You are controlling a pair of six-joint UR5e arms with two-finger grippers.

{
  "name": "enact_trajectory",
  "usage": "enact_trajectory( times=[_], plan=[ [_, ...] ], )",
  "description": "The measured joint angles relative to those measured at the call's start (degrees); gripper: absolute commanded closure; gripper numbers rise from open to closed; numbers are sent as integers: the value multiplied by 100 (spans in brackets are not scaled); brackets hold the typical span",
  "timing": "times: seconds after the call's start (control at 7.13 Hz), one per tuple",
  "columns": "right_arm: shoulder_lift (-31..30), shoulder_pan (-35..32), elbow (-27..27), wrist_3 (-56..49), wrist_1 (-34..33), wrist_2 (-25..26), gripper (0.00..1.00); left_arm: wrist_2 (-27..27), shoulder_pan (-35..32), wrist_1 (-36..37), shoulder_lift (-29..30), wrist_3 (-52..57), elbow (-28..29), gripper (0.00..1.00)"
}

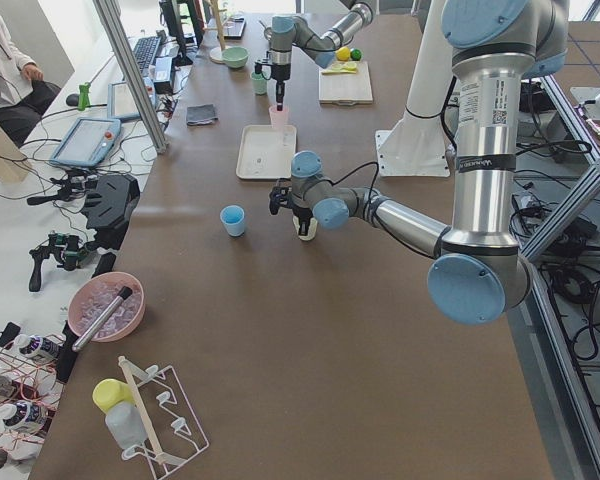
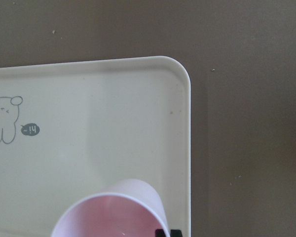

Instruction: Place all cups on tray

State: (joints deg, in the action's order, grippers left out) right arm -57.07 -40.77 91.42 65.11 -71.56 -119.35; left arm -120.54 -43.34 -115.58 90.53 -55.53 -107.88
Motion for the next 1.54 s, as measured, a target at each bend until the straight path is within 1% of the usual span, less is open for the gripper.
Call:
enact_trajectory(
  times=[0.14,0.28,0.42,0.56,0.7,0.84,0.98,1.12,1.26,1.54],
  plan=[
    [23,21,-23,-6,-41,60,0,-26,0,81,305,-24,34,100],
    [20,-10,-24,-38,-55,67,0,-43,1,334,797,-94,114,100],
    [-4,-133,-7,-71,-66,-13,0,-49,6,770,1482,-230,283,100],
    [-57,-343,0,-103,-73,-196,0,-44,21,1150,2238,-450,635,100],
    [-170,-613,-6,-256,-78,-415,0,-27,49,1273,2878,-659,1138,100],
    [-357,-929,-28,-629,-83,-628,0,-11,79,1238,3333,-763,1625,100],
    [-593,-1286,-90,-1146,-85,-847,0,1,116,1087,3626,-801,2036,100],
    [-810,-1610,-207,-1687,-86,-993,0,8,163,920,3820,-816,2354,62],
    [-950,-1843,-414,-2110,-77,-1047,0,11,199,850,3919,-821,2503,3],
    [-963,-2060,-1012,-2396,-31,-1069,0,13,230,821,3999,-806,2569,2]
  ],
)
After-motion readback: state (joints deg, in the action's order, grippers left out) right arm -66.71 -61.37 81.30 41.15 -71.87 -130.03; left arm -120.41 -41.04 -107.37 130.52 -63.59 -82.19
